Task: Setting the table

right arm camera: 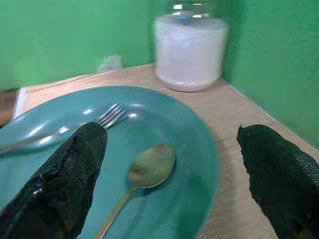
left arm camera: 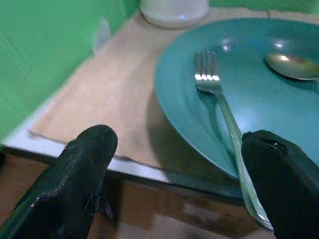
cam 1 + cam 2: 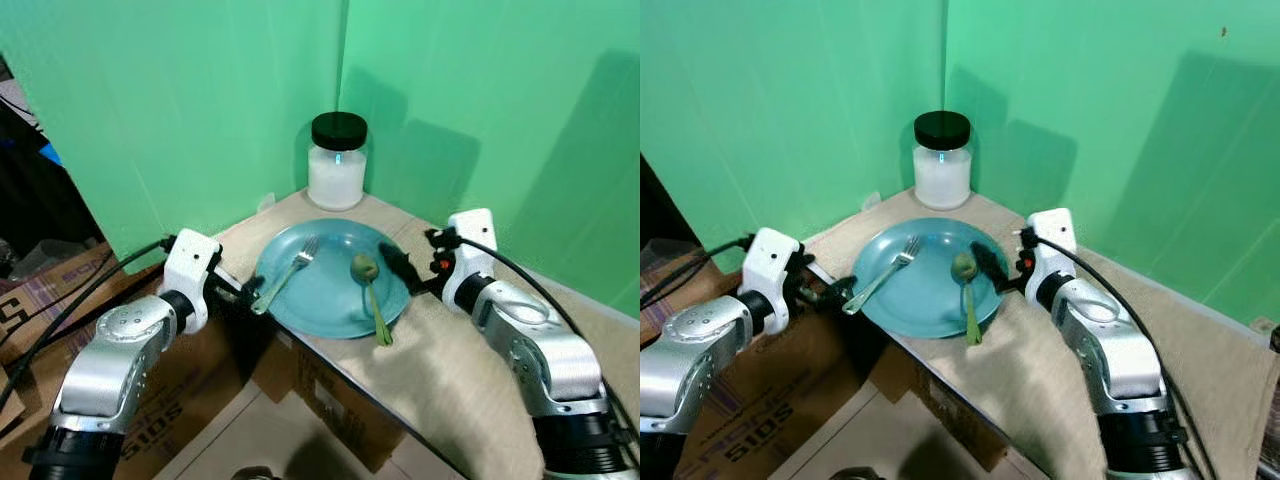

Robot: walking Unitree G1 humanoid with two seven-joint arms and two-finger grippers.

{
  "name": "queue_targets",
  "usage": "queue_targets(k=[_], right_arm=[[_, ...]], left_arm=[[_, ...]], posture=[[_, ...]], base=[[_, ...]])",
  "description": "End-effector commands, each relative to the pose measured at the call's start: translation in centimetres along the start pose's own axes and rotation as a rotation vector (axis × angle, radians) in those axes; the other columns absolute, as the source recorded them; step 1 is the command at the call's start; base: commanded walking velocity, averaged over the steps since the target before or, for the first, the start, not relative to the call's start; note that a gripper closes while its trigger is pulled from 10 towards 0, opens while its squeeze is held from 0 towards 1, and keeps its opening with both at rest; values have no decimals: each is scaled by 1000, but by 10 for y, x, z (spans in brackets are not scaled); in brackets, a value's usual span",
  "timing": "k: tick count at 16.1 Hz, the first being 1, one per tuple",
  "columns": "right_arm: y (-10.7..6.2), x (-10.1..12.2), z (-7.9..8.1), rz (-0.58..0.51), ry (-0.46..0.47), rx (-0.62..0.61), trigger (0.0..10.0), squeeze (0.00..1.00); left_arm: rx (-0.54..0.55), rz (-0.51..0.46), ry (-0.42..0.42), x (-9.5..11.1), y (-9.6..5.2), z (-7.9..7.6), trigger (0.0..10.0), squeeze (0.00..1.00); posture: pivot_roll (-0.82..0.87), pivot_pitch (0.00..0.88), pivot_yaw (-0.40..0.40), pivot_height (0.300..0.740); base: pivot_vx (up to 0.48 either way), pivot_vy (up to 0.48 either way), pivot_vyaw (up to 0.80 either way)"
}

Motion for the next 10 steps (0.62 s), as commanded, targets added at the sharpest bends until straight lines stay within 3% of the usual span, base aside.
queue_targets(k=[1,2,5,9,10], right_arm=[[-3,9,7,-31,-61,69,10000,0],[-5,11,10,-35,-99,113,10000,0],[-11,19,19,-67,-159,213,10000,0],[-24,21,34,-65,-203,346,10000,0],[-24,20,33,-57,-211,351,10000,0]], left_arm=[[-14,-12,-73,7,1,6,10000,0],[-25,1,-135,6,5,9,10000,0],[-31,21,-210,6,13,21,10000,0],[-99,44,-346,8,22,21,10000,0],[-105,62,-347,6,23,22,8392,0]], posture=[[156,0,-6,740],[158,0,-8,740],[145,0,-3,740],[142,0,-1,740],[140,0,0,740]], base=[[0,0,0],[0,0,0],[0,0,0],[0,0,0],[0,0,0]])
Point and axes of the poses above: a point about 5 cm out from each wrist's last joint towards the gripper, its own y axis pointing out of the wrist towards the gripper, its own x axis along the axis of the wrist's last joint, z = x × y, the point moved 5 cm from there along y, pointing out of the wrist towards the gripper, and after that the axes turned 9 degrees about -y, right-handed, at the moved point
